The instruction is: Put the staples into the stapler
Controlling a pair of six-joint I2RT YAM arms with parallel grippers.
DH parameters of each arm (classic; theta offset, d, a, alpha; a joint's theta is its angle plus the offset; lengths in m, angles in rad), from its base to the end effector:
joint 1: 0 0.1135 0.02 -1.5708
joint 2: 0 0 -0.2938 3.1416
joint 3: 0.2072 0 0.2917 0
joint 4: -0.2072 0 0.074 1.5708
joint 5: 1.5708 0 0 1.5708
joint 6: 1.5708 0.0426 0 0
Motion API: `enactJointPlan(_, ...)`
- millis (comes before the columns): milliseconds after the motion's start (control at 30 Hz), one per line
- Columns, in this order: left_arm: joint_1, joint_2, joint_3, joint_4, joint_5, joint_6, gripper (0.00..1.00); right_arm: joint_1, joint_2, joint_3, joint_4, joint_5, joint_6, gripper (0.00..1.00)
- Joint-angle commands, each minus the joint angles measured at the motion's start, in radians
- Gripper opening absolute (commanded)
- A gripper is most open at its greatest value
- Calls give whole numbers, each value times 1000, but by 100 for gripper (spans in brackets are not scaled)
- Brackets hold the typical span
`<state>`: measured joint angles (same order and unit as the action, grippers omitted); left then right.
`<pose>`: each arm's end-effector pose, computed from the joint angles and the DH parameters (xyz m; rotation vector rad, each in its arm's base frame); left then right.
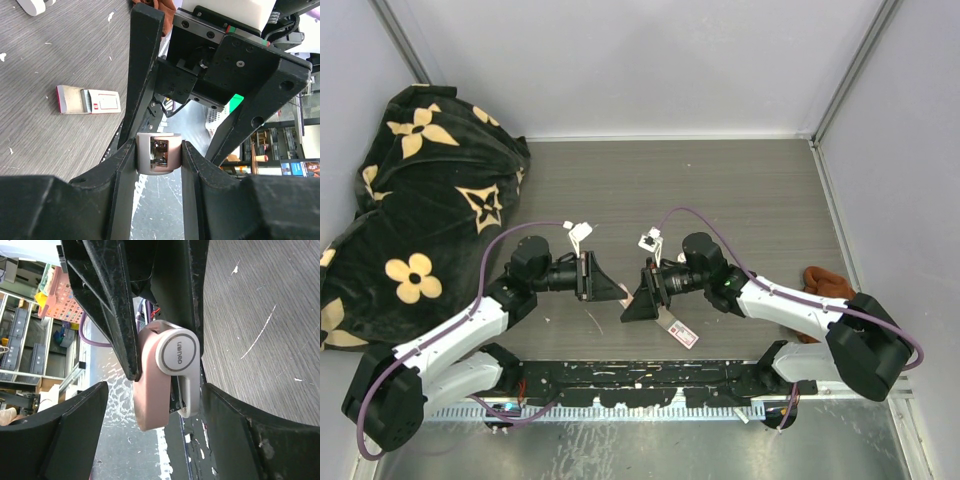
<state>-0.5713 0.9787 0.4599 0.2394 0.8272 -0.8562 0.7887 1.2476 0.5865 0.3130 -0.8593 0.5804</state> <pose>0.1787 -0.1521 0.2395 0.3777 2.1124 -1.6809 0.1777 0.2246 0.2295 -0.8865 2.0126 1.6713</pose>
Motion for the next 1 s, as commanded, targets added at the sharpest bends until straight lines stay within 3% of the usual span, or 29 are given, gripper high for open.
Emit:
enactJointPlan(0, -2, -25, 29, 74, 12, -26, 0, -8, -30, 13, 65, -50, 11, 82)
enactJointPlan(100, -2, -30, 28, 89, 21, -33, 0, -14, -30, 2, 86, -77, 24, 78)
enactJointPlan(133, -2, -30, 29, 91, 22, -34, 0, -15, -31, -2, 101, -82, 33, 62)
enactJointPlan(200, -2, -28, 29, 95, 28, -35, 2, -20, -31, -11, 130, -77, 55, 6)
enactJointPlan(233, -1, -25, 29, 95, 31, -35, 5, -22, -30, -17, 141, -73, 63, 1)
enactJointPlan(300, -2, -19, 28, 95, 35, -35, 13, -20, -31, -30, 177, -64, 78, 0)
enactJointPlan(400, -2, -15, 24, 88, 29, -34, 42, -21, -38, -34, 178, -41, 77, 0)
enactJointPlan(433, -2, -15, 23, 86, 26, -33, 47, -21, -38, -32, 169, -35, 76, 1)
enactJointPlan(500, -2, -17, 19, 84, 23, -33, 46, -20, -32, -21, 143, -31, 72, 0)
enactJointPlan(533, -2, -17, 19, 83, 23, -33, 40, -20, -27, -13, 124, -30, 67, 0)
enactJointPlan(567, -2, -18, 18, 83, 24, -33, 33, -21, -20, -3, 91, -28, 56, 4)
enactJointPlan(600, -2, -19, 19, 82, 23, -34, 20, -21, -14, 3, 79, -27, 51, 14)
enactJointPlan(700, -2, -23, 18, 86, 23, -44, 3, -23, -17, -1, 85, -23, 49, 50)
enactJointPlan(833, -3, -30, 7, 105, 20, -64, 0, -27, -38, -4, 102, -33, 56, 84)
enactJointPlan(967, -2, -29, -6, 159, 27, -98, 0, -51, -68, -26, 121, -57, 68, 91)
